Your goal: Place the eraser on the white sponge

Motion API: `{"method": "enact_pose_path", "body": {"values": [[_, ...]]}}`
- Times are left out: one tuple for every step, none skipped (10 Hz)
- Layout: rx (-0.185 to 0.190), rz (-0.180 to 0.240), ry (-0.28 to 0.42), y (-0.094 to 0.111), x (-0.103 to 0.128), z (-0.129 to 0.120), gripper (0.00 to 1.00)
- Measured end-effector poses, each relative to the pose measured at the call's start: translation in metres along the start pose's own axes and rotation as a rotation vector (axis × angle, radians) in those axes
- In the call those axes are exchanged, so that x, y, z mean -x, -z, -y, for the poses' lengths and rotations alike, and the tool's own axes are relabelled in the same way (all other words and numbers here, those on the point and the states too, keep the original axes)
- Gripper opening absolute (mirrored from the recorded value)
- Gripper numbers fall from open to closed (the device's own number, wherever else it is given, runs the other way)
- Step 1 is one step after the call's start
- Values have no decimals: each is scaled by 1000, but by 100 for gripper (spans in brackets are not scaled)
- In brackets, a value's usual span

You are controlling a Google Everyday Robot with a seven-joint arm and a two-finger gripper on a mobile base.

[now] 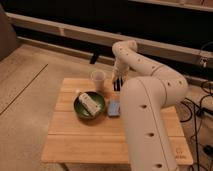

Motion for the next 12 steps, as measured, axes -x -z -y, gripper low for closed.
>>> {"method": "enact_pose_path", "body": {"values": [[-5,-28,45,3,-18,-10,0],[-13,-64,84,3,-38,-16,0],[-22,-104,125,3,-60,-22,0],[-30,-141,156,1,-80,-26,0],[-36,-170,181,2,-96,-30,0],[-48,-193,193,4,-109,-29,0],[-62,-209,184,8,-118,-23,0],[-64,-211,178,8,-120,-21,0],[-64,-211,177,8,-120,-21,0],[-63,-211,180,8,-119,-23,0],[-63,-211,180,8,-119,-23,0],[-63,-211,179,8,-119,-22,0]]}}
